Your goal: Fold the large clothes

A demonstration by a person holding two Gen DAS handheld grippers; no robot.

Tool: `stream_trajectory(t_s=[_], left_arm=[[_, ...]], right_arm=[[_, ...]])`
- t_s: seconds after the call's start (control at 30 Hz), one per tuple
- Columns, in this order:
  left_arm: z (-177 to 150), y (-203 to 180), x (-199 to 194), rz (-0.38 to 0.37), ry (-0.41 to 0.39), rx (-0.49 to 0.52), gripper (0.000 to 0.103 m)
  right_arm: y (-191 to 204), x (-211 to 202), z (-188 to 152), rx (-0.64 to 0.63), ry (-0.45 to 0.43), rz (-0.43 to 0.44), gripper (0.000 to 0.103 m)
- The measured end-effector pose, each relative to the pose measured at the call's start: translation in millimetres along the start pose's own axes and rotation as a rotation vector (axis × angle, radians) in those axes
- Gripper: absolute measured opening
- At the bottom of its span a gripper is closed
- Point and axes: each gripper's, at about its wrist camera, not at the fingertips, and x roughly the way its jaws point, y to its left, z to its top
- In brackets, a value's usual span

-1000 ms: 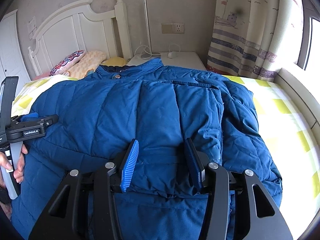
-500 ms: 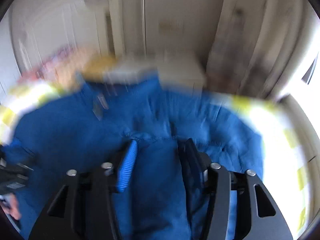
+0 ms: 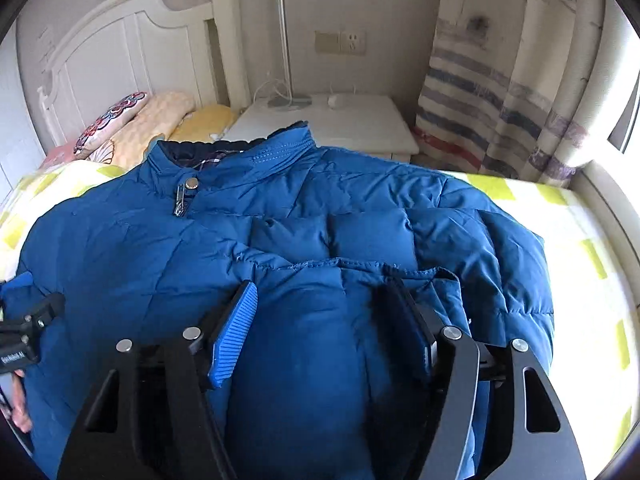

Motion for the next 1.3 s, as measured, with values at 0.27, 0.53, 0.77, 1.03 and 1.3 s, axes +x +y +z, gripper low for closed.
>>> stream_trajectory(t_s=[0.27, 0.53, 0.77, 1.03, 1.3], left_arm=[[1, 0, 0, 0.002, -0.002, 0.002, 0.101], [13, -8, -18, -0.012, -0.007, -0.009, 0.101], [65, -49, -2, -0.03, -0.017, 0.034, 0.101], [57, -49, 40, -0.02, 0.038, 0.004, 0.101], [12, -11, -46, -0.058, -0.035, -0.074, 0.101]], right_arm=[[22, -27, -38, -0.071, -0.063, -0.008, 0.069], [29, -17, -36, -0.107, -0.06, -0.056, 0.071], [28, -16, -41, -0.111, -0.059, -0.059, 0.072], [28, -17, -42, -0.098, -0.055, -0.035, 0.073], [25, -18, -41, -0.087, -0.053, -0.022, 0.073]])
